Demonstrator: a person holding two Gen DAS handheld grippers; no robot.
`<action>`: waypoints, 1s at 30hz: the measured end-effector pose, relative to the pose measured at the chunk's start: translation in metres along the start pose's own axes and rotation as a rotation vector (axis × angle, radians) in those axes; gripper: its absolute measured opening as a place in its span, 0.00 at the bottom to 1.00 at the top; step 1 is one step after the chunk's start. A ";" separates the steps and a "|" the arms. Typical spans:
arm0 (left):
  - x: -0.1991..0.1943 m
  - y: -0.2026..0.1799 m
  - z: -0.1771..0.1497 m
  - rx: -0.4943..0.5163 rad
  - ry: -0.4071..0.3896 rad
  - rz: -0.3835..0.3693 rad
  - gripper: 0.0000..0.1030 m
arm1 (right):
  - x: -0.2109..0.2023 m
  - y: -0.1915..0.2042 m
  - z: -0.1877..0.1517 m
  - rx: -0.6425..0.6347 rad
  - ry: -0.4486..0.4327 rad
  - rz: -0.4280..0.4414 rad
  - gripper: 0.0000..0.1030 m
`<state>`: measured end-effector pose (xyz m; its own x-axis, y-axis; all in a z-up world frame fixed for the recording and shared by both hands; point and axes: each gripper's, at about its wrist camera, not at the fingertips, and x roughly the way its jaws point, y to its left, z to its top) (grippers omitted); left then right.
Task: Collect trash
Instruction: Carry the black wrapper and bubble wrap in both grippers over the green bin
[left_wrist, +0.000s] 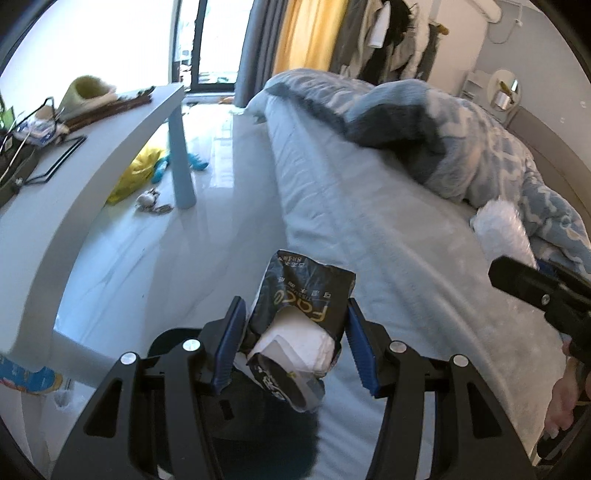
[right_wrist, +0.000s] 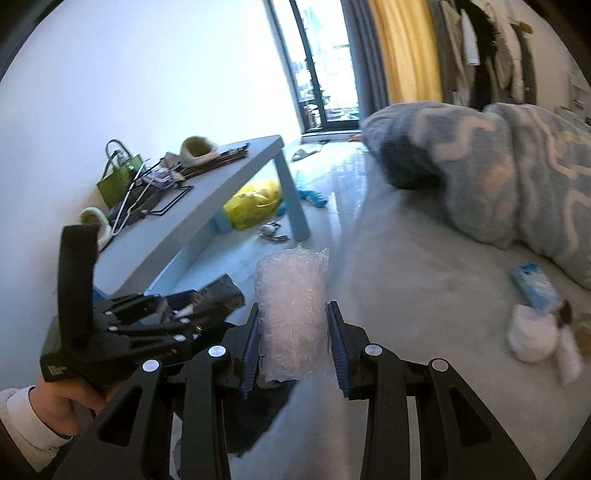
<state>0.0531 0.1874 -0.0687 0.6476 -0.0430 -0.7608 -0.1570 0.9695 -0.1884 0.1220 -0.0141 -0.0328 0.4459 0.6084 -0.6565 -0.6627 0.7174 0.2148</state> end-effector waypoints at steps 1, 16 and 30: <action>0.001 0.006 -0.001 -0.005 0.006 0.004 0.55 | 0.007 0.008 0.001 -0.009 0.006 0.011 0.34; 0.038 0.062 -0.057 -0.029 0.251 0.045 0.55 | 0.063 0.069 -0.002 -0.062 0.084 0.073 0.34; 0.036 0.094 -0.077 -0.079 0.320 0.036 0.72 | 0.106 0.088 -0.017 -0.088 0.179 0.056 0.34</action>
<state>0.0042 0.2584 -0.1622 0.3753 -0.0952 -0.9220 -0.2410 0.9505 -0.1962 0.1008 0.1081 -0.0954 0.2979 0.5708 -0.7652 -0.7368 0.6471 0.1959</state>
